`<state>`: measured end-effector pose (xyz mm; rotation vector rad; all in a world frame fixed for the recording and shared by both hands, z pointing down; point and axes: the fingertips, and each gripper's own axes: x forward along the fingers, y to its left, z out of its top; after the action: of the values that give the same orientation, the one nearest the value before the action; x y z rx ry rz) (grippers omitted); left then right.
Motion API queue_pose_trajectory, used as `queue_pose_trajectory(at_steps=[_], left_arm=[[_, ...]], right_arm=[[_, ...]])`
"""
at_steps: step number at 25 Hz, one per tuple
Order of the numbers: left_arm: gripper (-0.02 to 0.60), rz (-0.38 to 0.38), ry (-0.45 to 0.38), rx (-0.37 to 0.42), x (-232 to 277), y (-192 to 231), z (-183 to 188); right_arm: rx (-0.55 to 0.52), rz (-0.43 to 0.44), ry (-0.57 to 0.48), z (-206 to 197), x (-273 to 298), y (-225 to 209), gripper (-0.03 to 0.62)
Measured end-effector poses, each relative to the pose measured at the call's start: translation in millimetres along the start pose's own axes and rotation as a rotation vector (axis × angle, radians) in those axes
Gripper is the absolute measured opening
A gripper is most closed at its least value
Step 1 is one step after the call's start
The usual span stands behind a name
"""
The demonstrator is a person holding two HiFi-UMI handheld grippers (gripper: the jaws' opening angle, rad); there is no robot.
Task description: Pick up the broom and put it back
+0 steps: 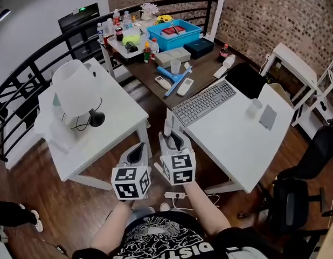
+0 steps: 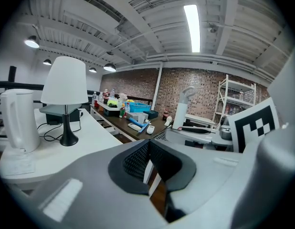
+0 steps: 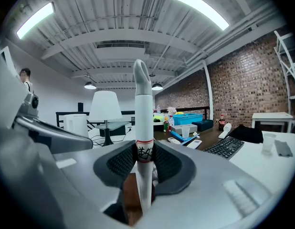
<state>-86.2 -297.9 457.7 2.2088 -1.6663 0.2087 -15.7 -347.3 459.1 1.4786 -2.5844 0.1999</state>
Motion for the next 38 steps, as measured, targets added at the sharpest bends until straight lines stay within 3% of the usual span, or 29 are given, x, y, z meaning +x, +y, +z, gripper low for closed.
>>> queue_pose_trajectory(at_steps=[15, 32, 38], left_arm=[[0.005, -0.023, 0.049, 0.008, 25.1, -12.5, -11.4], [0.005, -0.060, 0.084, 0.032, 53.2, -25.2, -14.5], [0.005, -0.064, 0.089, 0.032, 60.2, -25.8, -14.8]], right_arm=[[0.050, -0.096, 0.105, -56.4, 21.7, -60.2, 0.097], [0.069, -0.135, 0.231, -111.0, 44.8, -104.9, 0.097], [0.053, -0.128, 0.231, -111.5, 50.9, -107.7, 0.097]])
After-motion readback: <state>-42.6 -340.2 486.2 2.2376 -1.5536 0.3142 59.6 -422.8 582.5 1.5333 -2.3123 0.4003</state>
